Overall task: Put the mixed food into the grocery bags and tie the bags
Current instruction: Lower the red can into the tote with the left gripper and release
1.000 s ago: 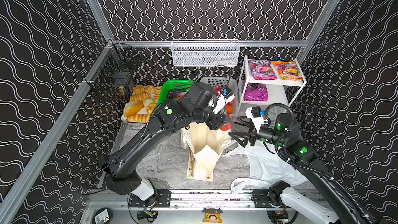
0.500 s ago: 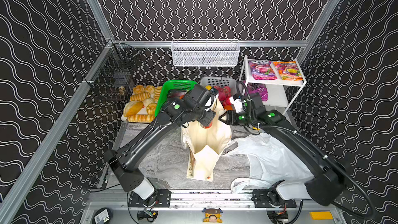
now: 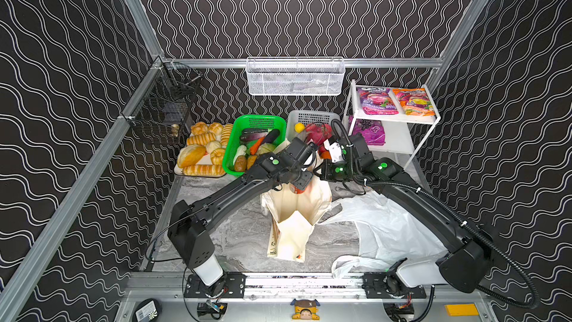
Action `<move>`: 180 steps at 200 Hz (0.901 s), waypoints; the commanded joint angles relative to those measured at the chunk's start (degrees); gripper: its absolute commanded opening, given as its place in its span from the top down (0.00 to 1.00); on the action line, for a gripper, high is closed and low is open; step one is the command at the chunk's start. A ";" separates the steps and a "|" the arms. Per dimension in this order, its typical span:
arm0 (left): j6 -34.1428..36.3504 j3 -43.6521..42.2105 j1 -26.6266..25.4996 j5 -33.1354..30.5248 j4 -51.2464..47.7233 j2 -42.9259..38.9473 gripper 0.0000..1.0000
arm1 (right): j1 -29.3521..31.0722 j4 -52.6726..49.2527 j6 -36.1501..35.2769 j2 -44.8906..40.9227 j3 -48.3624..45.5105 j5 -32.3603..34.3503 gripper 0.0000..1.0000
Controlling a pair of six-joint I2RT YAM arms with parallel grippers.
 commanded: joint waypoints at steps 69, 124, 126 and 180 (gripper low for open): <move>-7.06 -8.76 1.60 -7.65 17.42 3.93 0.78 | 0.11 3.78 4.22 -2.70 -3.26 4.27 0.98; -7.77 -10.69 2.25 -8.17 20.97 7.83 0.76 | 0.10 4.14 4.43 -1.88 -4.21 4.44 0.97; -7.83 -10.77 2.33 -8.24 21.10 7.96 0.76 | 0.11 4.14 4.45 -1.82 -4.25 4.48 0.97; -8.35 -12.06 3.33 -5.69 22.36 11.36 0.70 | -0.01 3.81 4.69 -1.46 -4.70 4.95 0.95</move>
